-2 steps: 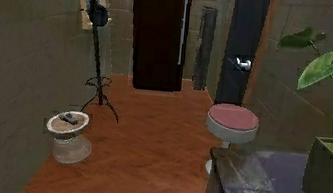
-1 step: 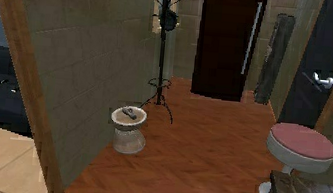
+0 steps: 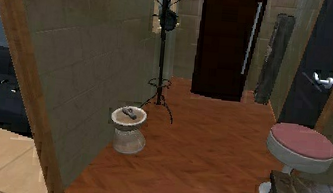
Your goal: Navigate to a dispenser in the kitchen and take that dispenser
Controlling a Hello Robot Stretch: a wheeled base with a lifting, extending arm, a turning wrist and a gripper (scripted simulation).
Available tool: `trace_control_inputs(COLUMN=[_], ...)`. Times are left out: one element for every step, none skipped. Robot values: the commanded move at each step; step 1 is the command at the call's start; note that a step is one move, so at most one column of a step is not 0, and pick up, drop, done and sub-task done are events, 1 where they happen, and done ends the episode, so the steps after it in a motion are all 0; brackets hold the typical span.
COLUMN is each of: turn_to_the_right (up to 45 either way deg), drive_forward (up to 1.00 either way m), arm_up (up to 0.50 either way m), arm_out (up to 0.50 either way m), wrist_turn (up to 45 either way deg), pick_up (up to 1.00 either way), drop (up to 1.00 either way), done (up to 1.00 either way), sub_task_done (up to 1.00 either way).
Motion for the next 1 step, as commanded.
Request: trace_control_inputs(turn_to_the_right=[0.0], drive_forward=[0.00], arm_up=[0.38], arm_out=[0.00], wrist_turn=[0.0], pick_up=[0.00], drop=[0.00], done=[0.00], sub_task_done=[0.00])
